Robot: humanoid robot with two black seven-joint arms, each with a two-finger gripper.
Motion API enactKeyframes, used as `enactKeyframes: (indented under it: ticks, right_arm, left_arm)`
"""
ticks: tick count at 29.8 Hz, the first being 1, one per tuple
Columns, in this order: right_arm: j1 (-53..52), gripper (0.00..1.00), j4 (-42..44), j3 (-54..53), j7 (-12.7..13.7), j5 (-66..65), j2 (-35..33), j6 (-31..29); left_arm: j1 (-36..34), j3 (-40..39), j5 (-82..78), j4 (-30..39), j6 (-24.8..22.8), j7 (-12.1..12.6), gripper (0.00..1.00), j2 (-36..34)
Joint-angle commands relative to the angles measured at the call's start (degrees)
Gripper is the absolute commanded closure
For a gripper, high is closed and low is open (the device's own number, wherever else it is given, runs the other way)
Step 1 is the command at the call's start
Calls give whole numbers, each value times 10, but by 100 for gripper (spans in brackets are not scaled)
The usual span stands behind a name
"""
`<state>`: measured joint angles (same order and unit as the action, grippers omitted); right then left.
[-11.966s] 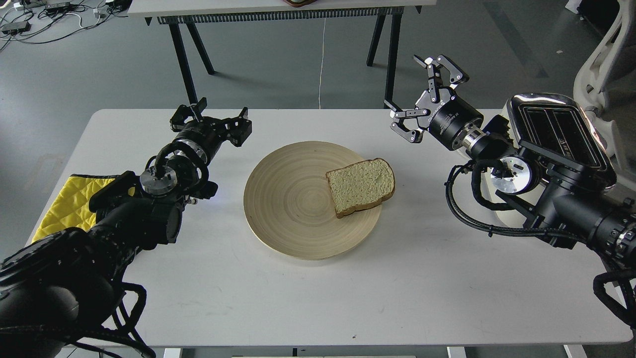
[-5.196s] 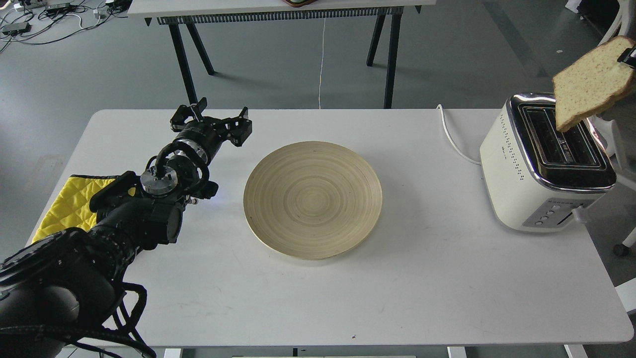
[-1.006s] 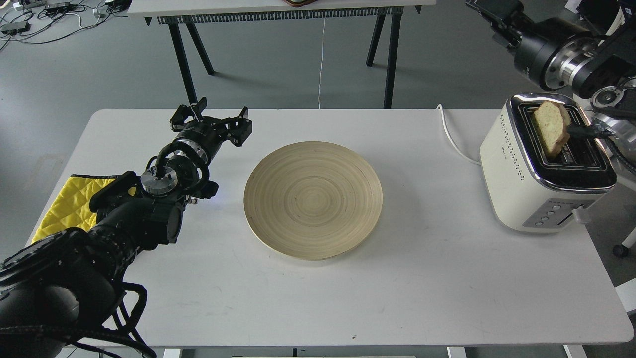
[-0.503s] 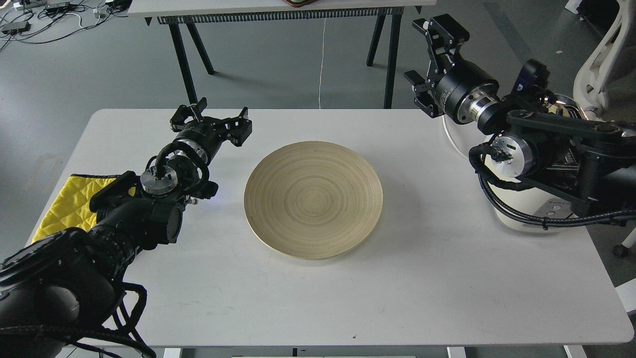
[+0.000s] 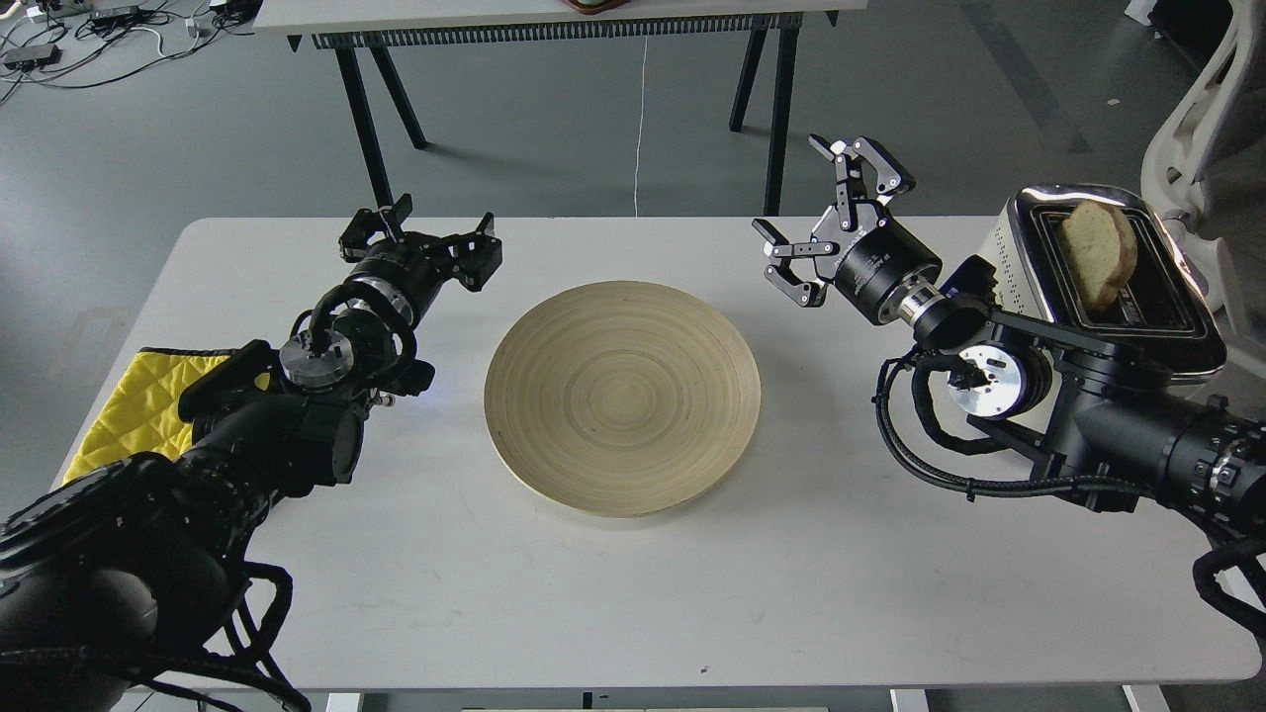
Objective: Put bread in toaster with right arm
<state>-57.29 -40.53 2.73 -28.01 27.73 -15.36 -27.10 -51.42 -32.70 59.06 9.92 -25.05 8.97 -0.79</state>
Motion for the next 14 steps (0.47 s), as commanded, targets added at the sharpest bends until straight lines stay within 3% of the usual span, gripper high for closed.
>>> enactKeyframes:
  ticks: [1,14]
  right_arm:
    - [9,1,13,-1,0,14,0,-9]
    - [8,1,23,0,0,14,-1,-9]
  left_arm:
    - [0,0,0,0,0,0,0,0]
    - [0,0,0,0,0,0,0,0]
